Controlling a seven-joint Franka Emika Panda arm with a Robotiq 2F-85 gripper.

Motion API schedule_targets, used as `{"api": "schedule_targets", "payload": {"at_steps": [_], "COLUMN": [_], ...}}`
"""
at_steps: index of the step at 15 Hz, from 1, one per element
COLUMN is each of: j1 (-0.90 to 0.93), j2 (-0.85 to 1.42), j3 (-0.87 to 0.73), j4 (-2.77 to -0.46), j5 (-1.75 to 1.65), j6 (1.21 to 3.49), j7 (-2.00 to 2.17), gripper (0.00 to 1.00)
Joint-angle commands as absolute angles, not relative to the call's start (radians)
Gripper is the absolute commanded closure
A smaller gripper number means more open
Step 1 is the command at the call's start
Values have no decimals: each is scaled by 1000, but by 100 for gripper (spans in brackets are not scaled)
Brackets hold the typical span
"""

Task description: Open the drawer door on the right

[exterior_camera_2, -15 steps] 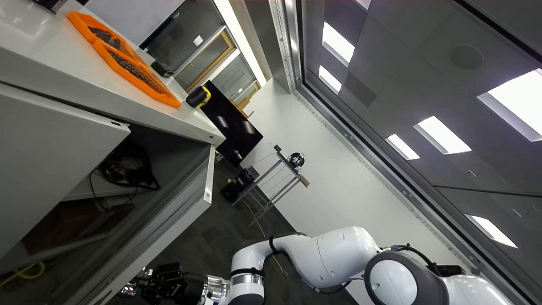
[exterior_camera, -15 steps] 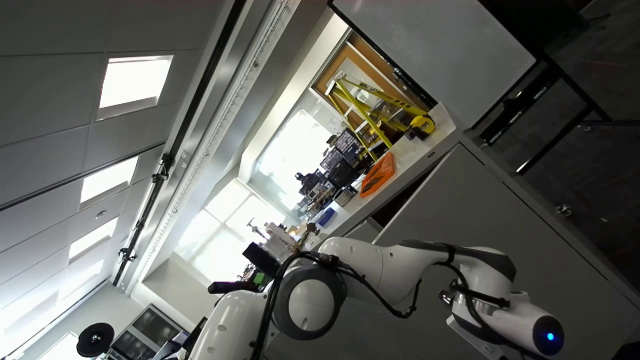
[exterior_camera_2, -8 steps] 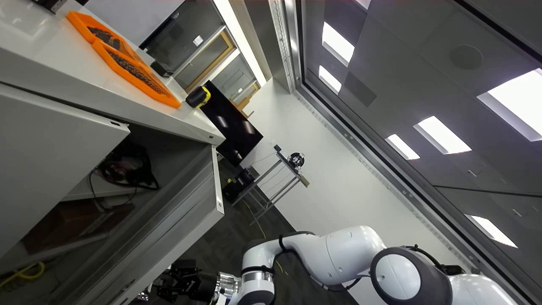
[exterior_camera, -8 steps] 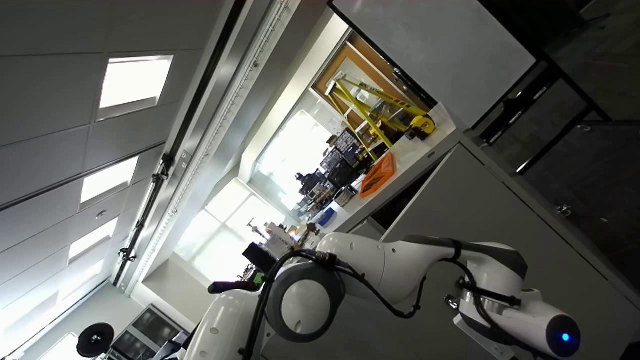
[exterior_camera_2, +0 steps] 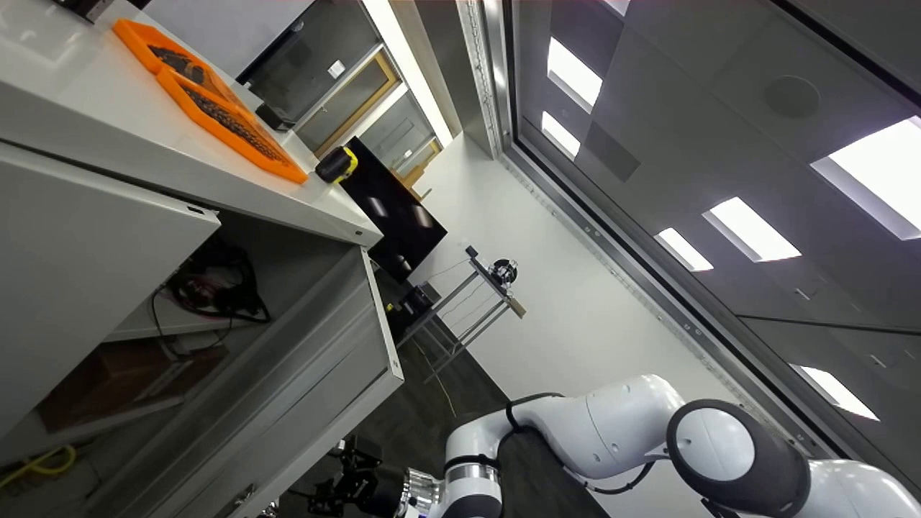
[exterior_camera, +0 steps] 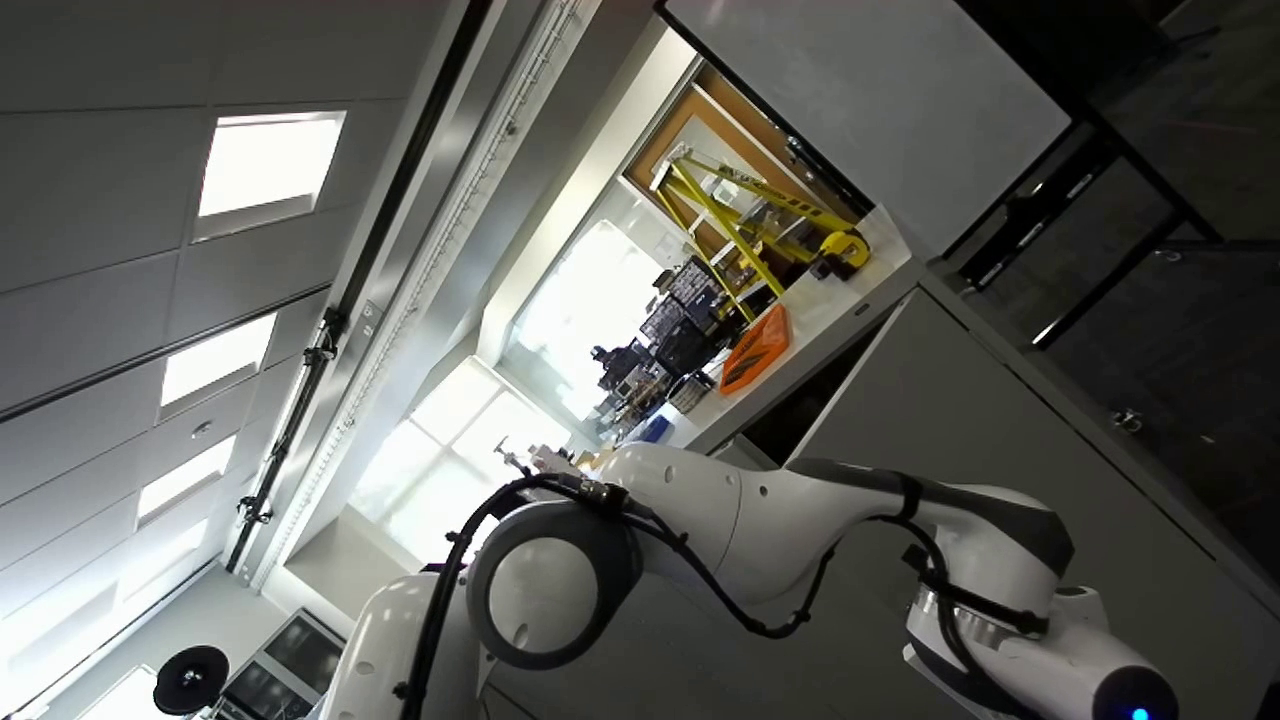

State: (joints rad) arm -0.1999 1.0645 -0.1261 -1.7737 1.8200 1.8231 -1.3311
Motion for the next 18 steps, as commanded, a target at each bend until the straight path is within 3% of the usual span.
{"api": "schedule_targets", "payload": {"at_steps": [1, 9, 18], "j1": [-182, -127, -15], "j2": [899, 703, 575], "j3": [-148, -241, -257], "j4": [-2013, -2350, -2552], "j5": [1918, 2086, 2147], "j6": [1870, 1920, 2119], "j7": [-1446, -1636, -1744], "gripper": [0, 0, 0]}}
